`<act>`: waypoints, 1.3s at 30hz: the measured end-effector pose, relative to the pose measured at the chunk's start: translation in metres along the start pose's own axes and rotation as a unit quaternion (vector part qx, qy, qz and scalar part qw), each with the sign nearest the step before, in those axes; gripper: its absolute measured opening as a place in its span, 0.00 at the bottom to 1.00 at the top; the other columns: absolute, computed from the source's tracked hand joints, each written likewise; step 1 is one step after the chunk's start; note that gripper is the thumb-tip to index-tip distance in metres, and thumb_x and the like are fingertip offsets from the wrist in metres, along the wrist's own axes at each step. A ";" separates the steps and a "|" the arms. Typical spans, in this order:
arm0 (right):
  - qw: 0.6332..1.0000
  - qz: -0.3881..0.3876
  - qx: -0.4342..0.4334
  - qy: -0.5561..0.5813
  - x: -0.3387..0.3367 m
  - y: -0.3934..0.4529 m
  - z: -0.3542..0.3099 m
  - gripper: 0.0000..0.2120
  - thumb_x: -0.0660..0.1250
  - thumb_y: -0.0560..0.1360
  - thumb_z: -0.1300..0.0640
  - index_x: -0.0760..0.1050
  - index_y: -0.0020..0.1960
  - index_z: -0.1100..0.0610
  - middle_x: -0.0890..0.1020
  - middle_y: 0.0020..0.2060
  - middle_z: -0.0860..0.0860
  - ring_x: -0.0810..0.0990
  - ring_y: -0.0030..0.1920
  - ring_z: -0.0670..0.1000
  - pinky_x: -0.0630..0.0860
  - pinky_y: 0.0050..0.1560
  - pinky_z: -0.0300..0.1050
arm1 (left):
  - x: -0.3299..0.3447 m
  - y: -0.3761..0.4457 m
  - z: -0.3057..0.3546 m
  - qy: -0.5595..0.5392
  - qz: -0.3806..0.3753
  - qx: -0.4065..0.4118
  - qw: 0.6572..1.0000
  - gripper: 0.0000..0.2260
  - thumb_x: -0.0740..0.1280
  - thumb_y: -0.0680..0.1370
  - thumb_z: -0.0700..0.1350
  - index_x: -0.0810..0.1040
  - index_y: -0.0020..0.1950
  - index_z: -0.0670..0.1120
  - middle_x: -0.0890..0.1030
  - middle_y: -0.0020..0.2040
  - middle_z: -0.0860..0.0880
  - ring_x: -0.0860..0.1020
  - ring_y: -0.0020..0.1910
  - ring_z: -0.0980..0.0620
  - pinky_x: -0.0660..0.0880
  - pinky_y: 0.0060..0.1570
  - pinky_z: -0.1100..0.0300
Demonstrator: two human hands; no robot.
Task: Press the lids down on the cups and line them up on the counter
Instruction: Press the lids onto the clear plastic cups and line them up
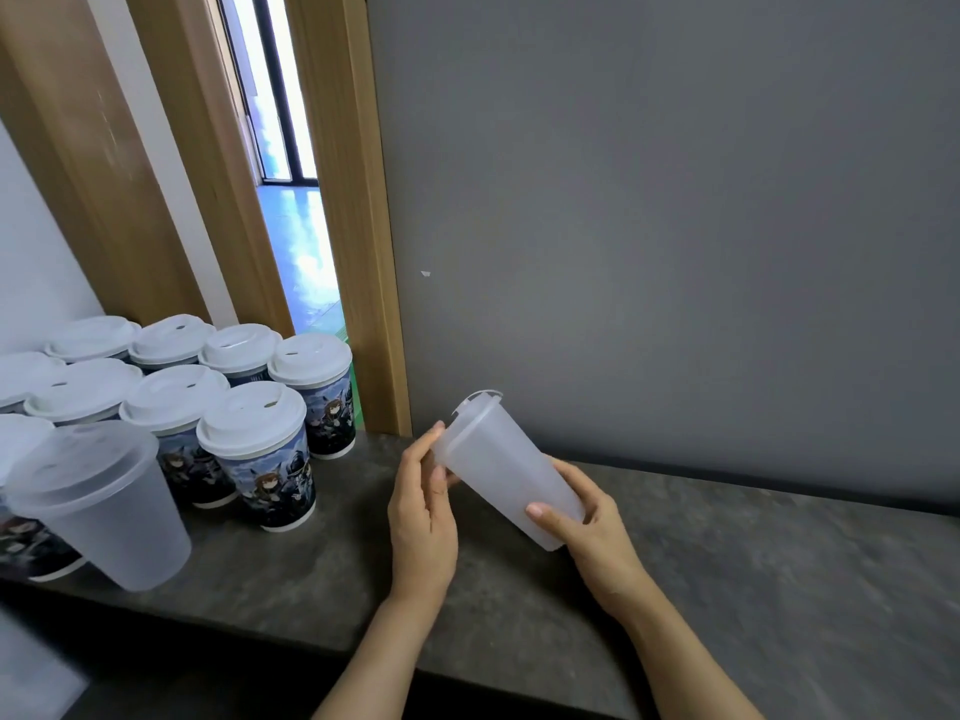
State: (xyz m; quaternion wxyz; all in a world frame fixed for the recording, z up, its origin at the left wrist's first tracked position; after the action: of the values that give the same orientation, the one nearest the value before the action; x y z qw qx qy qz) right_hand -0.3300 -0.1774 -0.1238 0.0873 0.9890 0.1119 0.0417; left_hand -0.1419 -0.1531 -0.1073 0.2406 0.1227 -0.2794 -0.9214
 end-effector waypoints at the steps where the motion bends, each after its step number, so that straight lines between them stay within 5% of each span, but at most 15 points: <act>1: 1.000 0.012 -0.018 -0.019 -0.001 -0.001 -0.002 0.28 0.80 0.63 0.47 0.78 0.62 0.41 0.81 0.58 0.44 0.80 0.58 0.46 0.80 0.50 0.39 | 0.000 0.000 -0.001 0.004 -0.001 -0.001 1.000 0.17 0.60 0.82 0.38 0.70 0.68 0.54 0.75 0.66 0.53 0.75 0.63 0.59 0.75 0.55 0.68; 8: 0.985 0.066 -0.084 -0.133 -0.009 -0.004 -0.005 0.37 0.81 0.60 0.53 0.73 0.66 0.40 0.77 0.62 0.37 0.74 0.65 0.42 0.73 0.61 0.39 | 0.005 -0.002 0.005 0.039 -0.028 0.026 0.998 0.14 0.59 0.82 0.54 0.68 0.67 0.57 0.73 0.64 0.61 0.73 0.62 0.66 0.71 0.53 0.76; 13: 0.987 0.034 -0.055 -0.150 -0.004 -0.003 0.002 0.39 0.81 0.61 0.46 0.69 0.67 0.36 0.75 0.61 0.32 0.73 0.63 0.36 0.74 0.56 0.30 | 0.001 0.000 0.007 0.023 -0.002 0.031 0.999 0.15 0.59 0.81 0.47 0.70 0.67 0.52 0.74 0.66 0.59 0.73 0.66 0.59 0.72 0.59 0.71; 17: 0.991 -0.020 -0.012 -0.134 0.005 -0.003 0.004 0.31 0.78 0.62 0.38 0.73 0.62 0.34 0.78 0.56 0.34 0.79 0.58 0.41 0.79 0.48 0.34 | 0.000 0.001 0.005 0.004 -0.005 0.017 1.000 0.17 0.57 0.82 0.46 0.66 0.70 0.59 0.71 0.71 0.59 0.71 0.70 0.58 0.74 0.63 0.59; 22: 0.978 0.054 -0.078 -0.184 -0.002 -0.006 -0.006 0.36 0.82 0.61 0.45 0.72 0.66 0.39 0.78 0.62 0.36 0.76 0.62 0.41 0.77 0.57 0.37 | 0.002 0.000 0.007 -0.019 -0.021 0.024 0.999 0.18 0.60 0.82 0.50 0.64 0.72 0.61 0.71 0.71 0.62 0.70 0.70 0.60 0.70 0.62 0.68; 28: 0.949 0.107 -0.142 -0.260 -0.005 -0.008 -0.012 0.42 0.84 0.61 0.55 0.67 0.67 0.35 0.74 0.62 0.31 0.73 0.63 0.37 0.70 0.59 0.29 | 0.001 -0.002 0.014 0.061 -0.004 0.099 0.993 0.15 0.60 0.81 0.48 0.68 0.68 0.58 0.73 0.66 0.54 0.73 0.66 0.57 0.76 0.60 0.57; 32: 0.961 0.071 -0.104 -0.247 -0.001 -0.007 -0.008 0.38 0.82 0.60 0.44 0.69 0.66 0.37 0.75 0.62 0.34 0.73 0.63 0.36 0.71 0.59 0.28 | -0.002 0.000 0.013 0.038 0.015 0.073 0.997 0.19 0.59 0.81 0.42 0.67 0.67 0.61 0.74 0.67 0.51 0.72 0.67 0.55 0.74 0.61 0.63; 36: 0.979 0.009 -0.017 -0.205 0.005 -0.005 0.004 0.35 0.78 0.58 0.35 0.70 0.62 0.35 0.76 0.58 0.35 0.78 0.58 0.41 0.82 0.55 0.48 | 0.000 -0.001 0.012 0.001 0.004 0.039 0.999 0.21 0.57 0.83 0.41 0.67 0.64 0.68 0.70 0.73 0.50 0.69 0.72 0.56 0.73 0.63 0.64; 39: 0.973 0.033 -0.055 -0.221 0.001 -0.006 -0.002 0.35 0.80 0.60 0.39 0.71 0.64 0.37 0.76 0.58 0.32 0.77 0.59 0.38 0.80 0.55 0.40 | 0.000 -0.001 0.011 0.016 -0.006 0.046 0.999 0.17 0.59 0.83 0.43 0.67 0.67 0.63 0.68 0.75 0.53 0.66 0.73 0.59 0.67 0.64 0.70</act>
State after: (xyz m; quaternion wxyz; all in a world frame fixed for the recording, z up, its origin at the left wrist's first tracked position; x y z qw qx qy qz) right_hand -0.3301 -0.1711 -0.1225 0.1622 0.9707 0.0546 -0.1687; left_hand -0.1467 -0.1472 -0.0991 0.2334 0.1497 -0.3171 -0.9069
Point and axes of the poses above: each hand's wrist, its own y-axis towards the middle knuckle, its own x-axis out of the palm, z = x × y, the point moved 6 cm from there along y, towards the middle knuckle
